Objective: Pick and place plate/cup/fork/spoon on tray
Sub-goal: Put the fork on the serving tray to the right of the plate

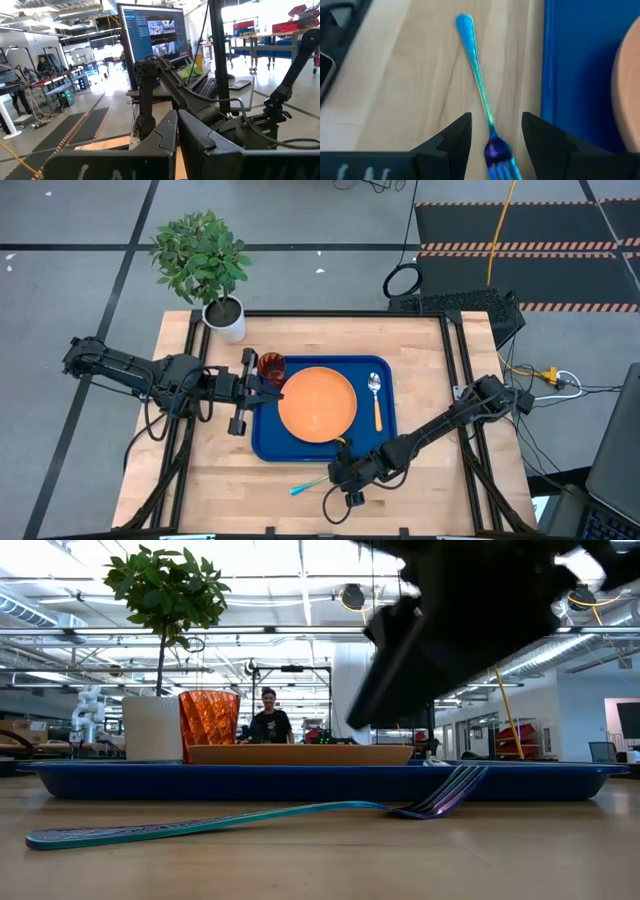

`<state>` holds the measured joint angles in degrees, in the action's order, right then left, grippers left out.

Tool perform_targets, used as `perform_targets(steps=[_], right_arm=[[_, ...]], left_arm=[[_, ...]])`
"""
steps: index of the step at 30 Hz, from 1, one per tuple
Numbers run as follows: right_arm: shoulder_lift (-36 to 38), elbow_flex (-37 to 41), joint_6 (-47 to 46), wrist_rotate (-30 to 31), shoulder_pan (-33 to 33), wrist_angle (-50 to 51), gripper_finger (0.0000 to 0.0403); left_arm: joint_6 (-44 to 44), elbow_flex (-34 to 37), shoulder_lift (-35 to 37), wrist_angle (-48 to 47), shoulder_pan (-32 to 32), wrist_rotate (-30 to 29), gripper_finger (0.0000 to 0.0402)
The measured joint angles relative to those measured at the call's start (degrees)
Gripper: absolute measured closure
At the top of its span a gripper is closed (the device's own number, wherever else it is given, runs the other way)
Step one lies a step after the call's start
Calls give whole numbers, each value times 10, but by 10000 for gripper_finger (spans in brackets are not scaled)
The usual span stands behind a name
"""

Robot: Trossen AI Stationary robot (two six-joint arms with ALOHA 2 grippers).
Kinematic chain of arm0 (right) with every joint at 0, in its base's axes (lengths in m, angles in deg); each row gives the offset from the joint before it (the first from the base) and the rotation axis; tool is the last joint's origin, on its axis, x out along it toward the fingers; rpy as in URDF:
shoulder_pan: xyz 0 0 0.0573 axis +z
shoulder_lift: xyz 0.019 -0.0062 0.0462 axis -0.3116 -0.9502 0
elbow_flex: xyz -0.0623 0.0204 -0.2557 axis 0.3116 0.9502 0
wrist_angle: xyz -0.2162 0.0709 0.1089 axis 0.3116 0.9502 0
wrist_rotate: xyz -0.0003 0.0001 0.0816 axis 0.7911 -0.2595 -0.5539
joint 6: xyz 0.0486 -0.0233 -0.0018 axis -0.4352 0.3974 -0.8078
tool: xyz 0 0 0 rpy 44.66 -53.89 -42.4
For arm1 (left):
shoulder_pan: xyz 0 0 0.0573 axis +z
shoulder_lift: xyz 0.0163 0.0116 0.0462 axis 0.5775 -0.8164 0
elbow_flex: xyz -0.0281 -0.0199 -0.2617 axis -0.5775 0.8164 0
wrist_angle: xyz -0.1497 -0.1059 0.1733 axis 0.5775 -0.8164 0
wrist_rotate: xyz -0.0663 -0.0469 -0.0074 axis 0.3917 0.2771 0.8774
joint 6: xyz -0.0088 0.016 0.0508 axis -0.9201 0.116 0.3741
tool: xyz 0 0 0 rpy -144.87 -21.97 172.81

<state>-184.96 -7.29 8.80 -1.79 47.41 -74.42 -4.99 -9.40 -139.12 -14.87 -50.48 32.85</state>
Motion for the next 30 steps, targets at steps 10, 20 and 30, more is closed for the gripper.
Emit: perform_targets(steps=[10,20,30], right_arm=[[0,47,-12,-3,2,-95,235],[0,11,63,-70,-1,-66,235],[-50,-132,132,-105,-35,105,234]], left_arm=[[0,0,0,0,0,0,382],[5,0,0,0,0,0,382],[6,0,0,0,0,0,382]])
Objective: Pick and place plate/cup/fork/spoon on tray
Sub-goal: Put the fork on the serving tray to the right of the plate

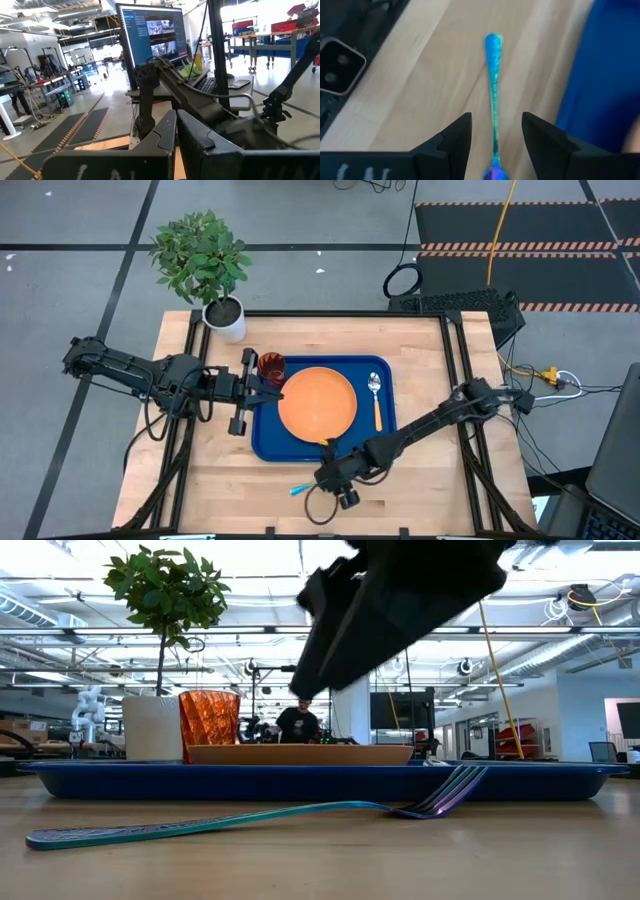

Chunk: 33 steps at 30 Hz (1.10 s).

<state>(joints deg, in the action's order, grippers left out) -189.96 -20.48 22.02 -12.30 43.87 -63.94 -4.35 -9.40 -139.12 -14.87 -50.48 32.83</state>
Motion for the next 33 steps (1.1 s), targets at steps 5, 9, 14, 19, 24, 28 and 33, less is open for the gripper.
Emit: perform_targets(steps=[5,9,14,19,24,28,33], right_arm=[[-89,-133,24,-18,-5,142,234],[-122,-184,19,-18,-12,202,234],[-124,-175,5,-18,-13,201,234],[-124,-152,-3,-23,-11,211,234],[-121,-129,-21,-32,-8,199,234],[-121,-127,-16,-31,-4,192,243],[-121,-126,4,-30,4,185,299]], left_arm=[[2,0,0,-1,0,0,382],[0,0,0,-7,0,0,382],[0,0,0,-15,0,0,382],[1,0,1,-14,0,0,382],[5,0,1,-14,0,0,382],[5,0,1,-14,0,0,382],[5,0,1,-14,0,0,382]])
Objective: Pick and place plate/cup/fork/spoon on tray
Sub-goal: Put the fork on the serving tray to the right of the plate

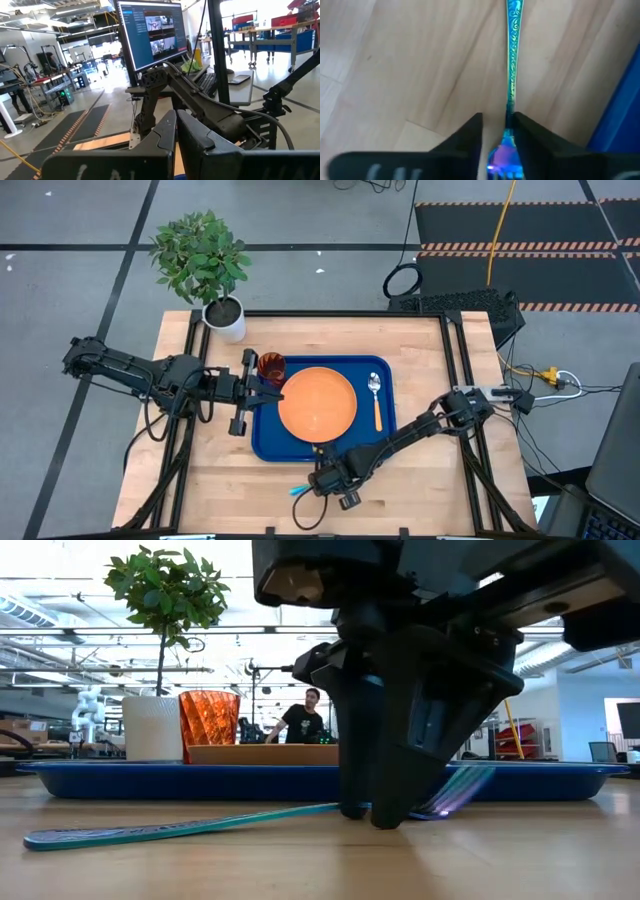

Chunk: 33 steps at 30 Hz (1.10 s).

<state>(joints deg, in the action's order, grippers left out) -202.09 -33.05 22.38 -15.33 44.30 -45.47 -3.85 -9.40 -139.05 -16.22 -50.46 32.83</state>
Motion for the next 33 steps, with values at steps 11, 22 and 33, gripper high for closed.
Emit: perform_targets(steps=[11,22,33], right_arm=[[0,0,12,-1,7,-5,393],[66,1,75,12,18,-14,401],[125,1,192,12,30,109,402]], left_arm=[[0,0,0,0,0,0,382],[10,0,0,0,0,0,382],[9,0,0,0,0,0,382]])
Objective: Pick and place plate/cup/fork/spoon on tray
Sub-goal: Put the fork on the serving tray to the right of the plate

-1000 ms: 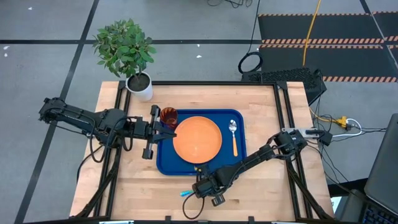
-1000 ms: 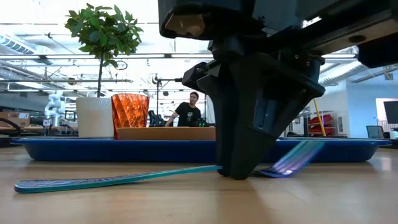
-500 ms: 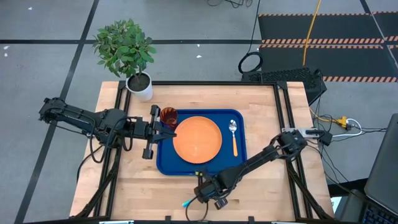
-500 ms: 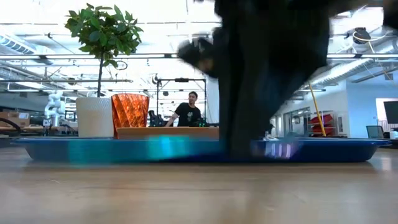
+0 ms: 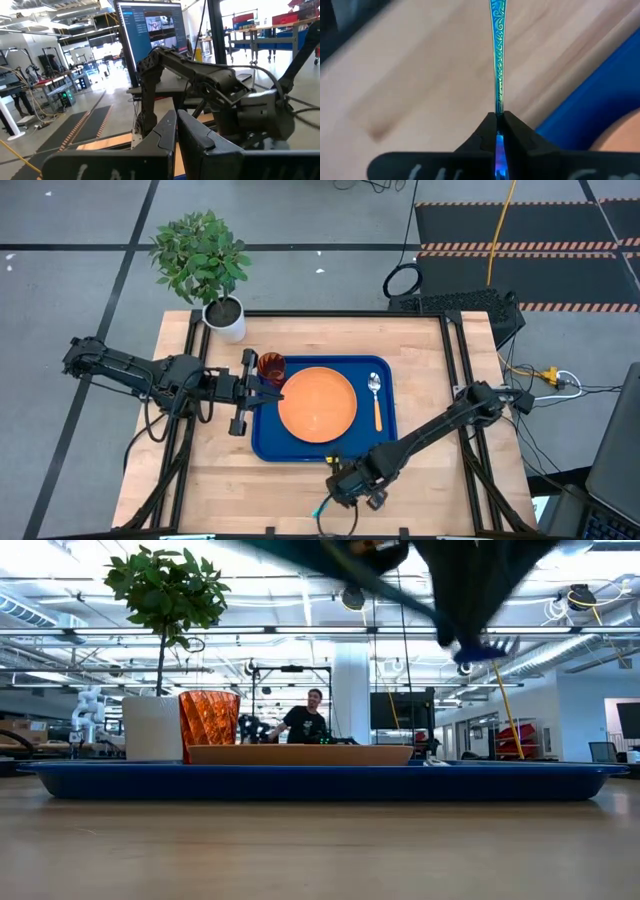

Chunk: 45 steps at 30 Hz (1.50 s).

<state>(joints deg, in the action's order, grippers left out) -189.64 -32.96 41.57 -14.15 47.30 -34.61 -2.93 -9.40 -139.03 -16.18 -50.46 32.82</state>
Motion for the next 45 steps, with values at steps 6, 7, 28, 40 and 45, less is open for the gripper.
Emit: perform_targets(steps=[6,7,28,40,45], right_arm=[[3,0,110,3,-5,71,402],[2,0,112,2,-8,78,402],[154,82,259,19,-99,155,403],[203,200,503,32,-194,133,403],[203,229,585,30,-241,86,403]], left_arm=[[0,0,0,0,0,0,382],[0,0,0,0,0,0,382],[-4,0,0,2,0,0,382],[44,0,0,1,2,-1,382],[61,0,0,-4,14,-24,382]])
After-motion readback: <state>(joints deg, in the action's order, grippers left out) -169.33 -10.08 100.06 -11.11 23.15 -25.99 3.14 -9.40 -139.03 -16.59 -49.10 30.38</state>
